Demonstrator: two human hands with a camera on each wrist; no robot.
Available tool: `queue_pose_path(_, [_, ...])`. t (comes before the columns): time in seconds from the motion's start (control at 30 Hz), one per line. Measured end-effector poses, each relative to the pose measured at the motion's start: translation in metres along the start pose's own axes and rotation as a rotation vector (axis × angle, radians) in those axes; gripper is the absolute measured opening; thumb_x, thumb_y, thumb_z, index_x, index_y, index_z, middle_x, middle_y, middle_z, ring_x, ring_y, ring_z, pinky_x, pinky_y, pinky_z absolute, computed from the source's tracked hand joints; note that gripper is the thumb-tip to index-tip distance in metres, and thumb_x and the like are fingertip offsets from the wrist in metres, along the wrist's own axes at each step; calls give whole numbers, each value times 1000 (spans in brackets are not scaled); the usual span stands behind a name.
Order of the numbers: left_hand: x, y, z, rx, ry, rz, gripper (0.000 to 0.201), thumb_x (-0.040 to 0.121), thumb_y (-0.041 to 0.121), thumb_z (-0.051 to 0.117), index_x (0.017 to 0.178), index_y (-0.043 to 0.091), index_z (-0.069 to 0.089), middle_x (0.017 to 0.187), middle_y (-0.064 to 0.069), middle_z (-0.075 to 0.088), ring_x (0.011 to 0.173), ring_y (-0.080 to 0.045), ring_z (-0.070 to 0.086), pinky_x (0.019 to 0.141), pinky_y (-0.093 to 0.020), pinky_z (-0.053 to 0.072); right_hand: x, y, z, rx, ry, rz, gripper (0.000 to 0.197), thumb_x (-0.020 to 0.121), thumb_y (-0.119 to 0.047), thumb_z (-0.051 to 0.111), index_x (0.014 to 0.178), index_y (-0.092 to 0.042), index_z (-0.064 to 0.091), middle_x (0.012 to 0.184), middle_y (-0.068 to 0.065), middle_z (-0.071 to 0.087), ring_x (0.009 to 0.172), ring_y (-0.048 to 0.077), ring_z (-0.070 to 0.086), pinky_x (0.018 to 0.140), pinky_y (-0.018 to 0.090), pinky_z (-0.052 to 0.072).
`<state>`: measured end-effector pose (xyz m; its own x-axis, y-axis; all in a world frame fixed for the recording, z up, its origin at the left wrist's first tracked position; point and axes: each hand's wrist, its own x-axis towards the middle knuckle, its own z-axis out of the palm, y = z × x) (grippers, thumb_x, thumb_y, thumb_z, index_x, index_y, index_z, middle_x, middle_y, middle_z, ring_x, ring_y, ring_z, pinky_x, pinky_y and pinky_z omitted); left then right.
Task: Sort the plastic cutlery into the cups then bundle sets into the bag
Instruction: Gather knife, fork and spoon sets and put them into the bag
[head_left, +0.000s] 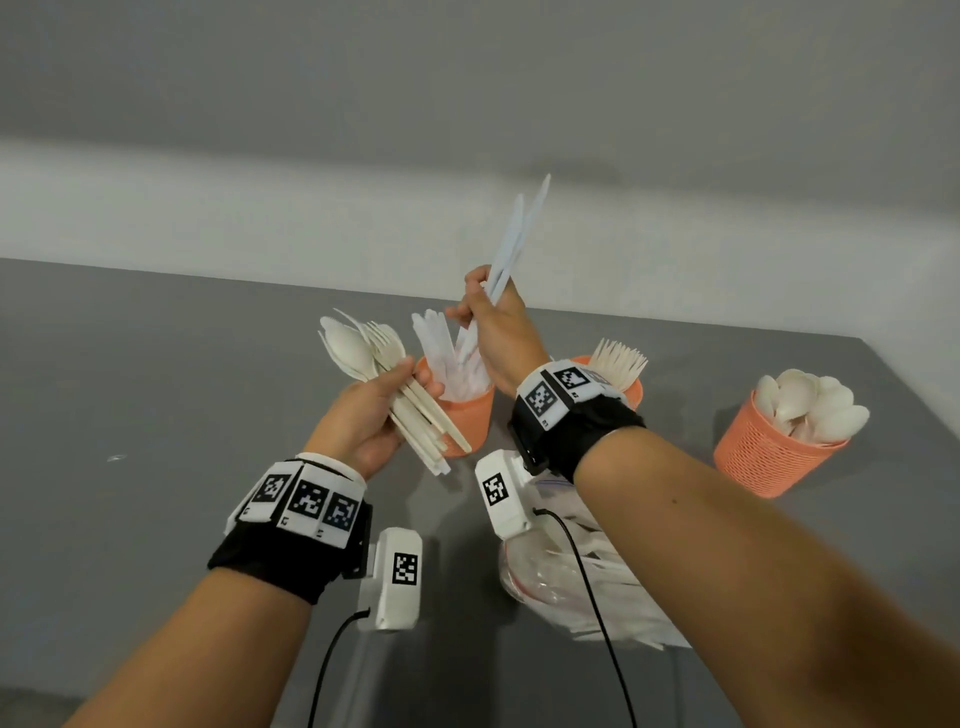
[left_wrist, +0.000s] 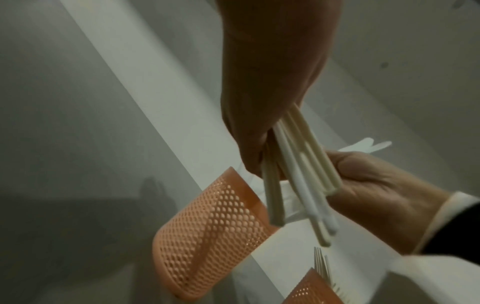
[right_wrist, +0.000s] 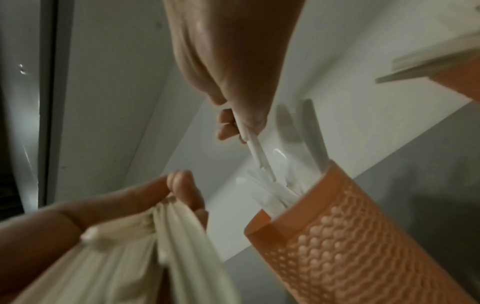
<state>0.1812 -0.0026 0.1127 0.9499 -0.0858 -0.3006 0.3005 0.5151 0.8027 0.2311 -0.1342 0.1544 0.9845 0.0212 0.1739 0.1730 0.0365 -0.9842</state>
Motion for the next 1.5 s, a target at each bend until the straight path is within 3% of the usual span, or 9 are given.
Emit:
queue_pose_path(0.2, [3, -3, 2, 27, -52, -29, 18, 93, 17, 52, 77, 9, 54, 65, -2, 51, 55, -12, 61, 60, -29, 57, 11, 19, 4, -207, -15, 71, 28, 92, -16, 50, 120, -12, 45, 110, 0, 51, 106, 20, 54, 94, 32, 45])
queue_pose_path(0.53, [-2, -6, 22, 14, -127, -35, 14, 95, 15, 47, 86, 9, 56, 57, 1, 50, 50, -10, 53, 60, -28, 54, 10, 18, 4, -529, -248, 95, 14, 97, -16, 37, 92, -12, 49, 78, -1, 55, 75, 17, 55, 78, 31, 45])
queue_pose_path(0.7, [-4, -5, 18, -23, -115, -29, 14, 95, 16, 47, 85, 10, 55, 62, 0, 48, 51, -11, 52, 57, -27, 54, 11, 14, 0, -451, -22, -81, 29, 98, -20, 36, 89, -6, 60, 69, -8, 50, 62, 4, 45, 61, 13, 35])
queue_pose_path(0.87, [-6, -10, 20, -30, -112, -33, 14, 95, 18, 48, 86, 11, 55, 61, 0, 49, 52, -12, 52, 57, -28, 54, 12, 18, 4, -847, -251, -63, 22, 91, -9, 47, 73, -4, 57, 88, 11, 49, 82, 18, 45, 72, 25, 32])
queue_pose_path(1.0, [-10, -9, 27, -29, -103, -18, 18, 94, 22, 49, 81, 11, 56, 60, 0, 48, 54, -12, 50, 57, -28, 54, 4, -1, 0, -734, -184, -274, 38, 89, -13, 55, 127, -7, 51, 120, 9, 45, 108, 15, 45, 93, 19, 34])
queue_pose_path(1.13, [-16, -8, 36, -71, -120, 0, 28, 97, 27, 43, 78, 11, 56, 60, 1, 53, 56, -10, 55, 64, -27, 53, -16, -30, -11, -710, -153, -386, 16, 83, -3, 56, 95, -6, 65, 88, 7, 56, 71, 5, 47, 66, 7, 37])
queue_pose_path(1.23, [-18, -9, 46, -114, -205, 9, 35, 101, 29, 33, 96, 7, 59, 71, -4, 71, 68, -11, 68, 71, -25, 56, -38, -43, -25, -815, -431, -158, 3, 78, -14, 67, 81, -11, 67, 68, -2, 58, 60, 4, 47, 61, 16, 39])
queue_pose_path(1.3, [-18, -11, 53, -137, -216, -16, 40, 100, 33, 31, 98, 4, 58, 79, -9, 71, 73, -14, 70, 68, -25, 58, -54, -44, -31, -896, -584, -29, 21, 73, -27, 76, 83, -17, 60, 65, -9, 53, 60, 4, 48, 64, 22, 40])
queue_pose_path(1.5, [-25, -23, 74, -158, -296, -49, 35, 100, 27, 31, 104, 6, 58, 91, -12, 70, 79, -17, 72, 66, -31, 59, -71, -43, -56, -917, -427, -61, 8, 86, -14, 55, 83, -6, 56, 61, -5, 43, 58, 11, 40, 55, 23, 32])
